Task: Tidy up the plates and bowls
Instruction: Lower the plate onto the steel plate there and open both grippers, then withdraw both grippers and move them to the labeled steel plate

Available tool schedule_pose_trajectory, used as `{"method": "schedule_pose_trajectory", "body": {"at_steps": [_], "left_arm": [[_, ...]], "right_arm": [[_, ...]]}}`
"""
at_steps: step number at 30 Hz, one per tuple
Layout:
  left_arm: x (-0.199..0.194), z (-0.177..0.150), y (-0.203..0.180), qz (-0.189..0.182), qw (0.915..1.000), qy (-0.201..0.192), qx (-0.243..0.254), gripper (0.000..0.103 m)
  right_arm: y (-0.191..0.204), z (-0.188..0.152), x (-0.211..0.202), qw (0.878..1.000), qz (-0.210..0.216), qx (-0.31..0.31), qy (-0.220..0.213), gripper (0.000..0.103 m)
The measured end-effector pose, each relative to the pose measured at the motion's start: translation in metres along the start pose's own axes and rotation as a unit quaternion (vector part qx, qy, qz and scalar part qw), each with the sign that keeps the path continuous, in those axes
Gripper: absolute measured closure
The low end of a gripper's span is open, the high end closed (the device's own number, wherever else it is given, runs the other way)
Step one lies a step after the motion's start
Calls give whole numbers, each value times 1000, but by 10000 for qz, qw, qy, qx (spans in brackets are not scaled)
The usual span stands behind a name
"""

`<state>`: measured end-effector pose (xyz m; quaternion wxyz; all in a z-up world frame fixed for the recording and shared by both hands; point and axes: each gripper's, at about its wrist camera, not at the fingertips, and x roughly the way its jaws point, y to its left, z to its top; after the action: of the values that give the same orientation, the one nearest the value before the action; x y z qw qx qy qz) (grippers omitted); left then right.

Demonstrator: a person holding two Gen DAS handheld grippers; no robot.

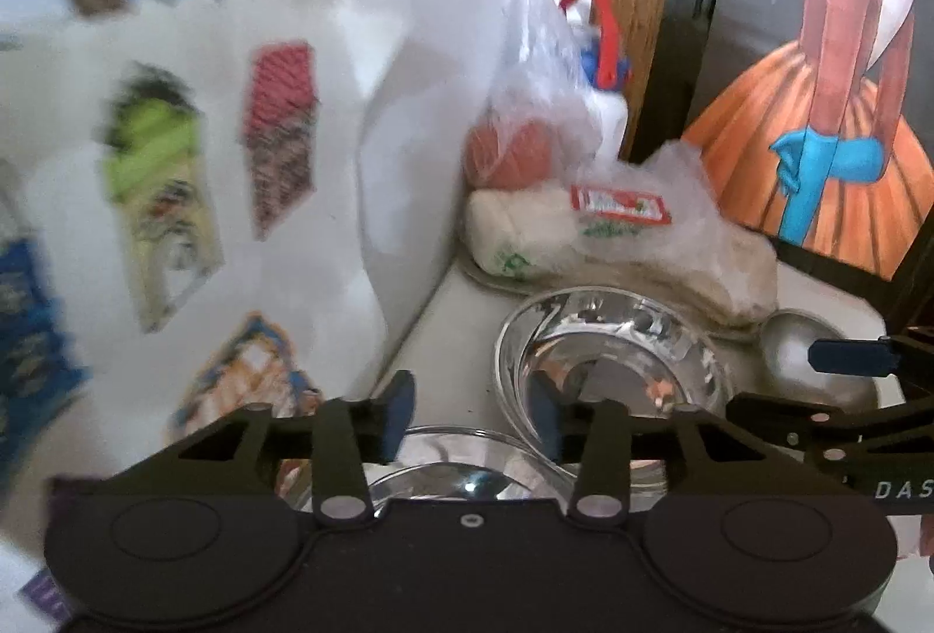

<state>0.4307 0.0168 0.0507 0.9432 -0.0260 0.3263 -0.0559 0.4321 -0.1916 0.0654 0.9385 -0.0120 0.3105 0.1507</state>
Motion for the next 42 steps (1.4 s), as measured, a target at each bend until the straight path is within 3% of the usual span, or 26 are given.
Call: {"method": "schedule_pose_trajectory", "body": {"at_steps": [4, 16, 21, 28, 42], "left_arm": [[-34, -6, 4, 21, 9995, -317, 3, 30], [-122, -51, 12, -183, 9966, -801, -1, 2], [-148, -75, 16, -192, 9953, -953, 28, 1], [-166, -109, 33, -128, 9960, -875, -97, 1], [-131, -142, 59, 128, 9990, -350, -258, 1]], "right_arm": [[8, -4, -29, 9996, 60, -46, -284, 1], [44, -41, -107, 9963, 267, -225, -787, 0], [61, -68, -126, 9943, 370, -198, -979, 0], [81, -108, -136, 9938, 467, -323, -958, 0], [90, -142, -115, 9949, 751, -582, -342, 0]]}}
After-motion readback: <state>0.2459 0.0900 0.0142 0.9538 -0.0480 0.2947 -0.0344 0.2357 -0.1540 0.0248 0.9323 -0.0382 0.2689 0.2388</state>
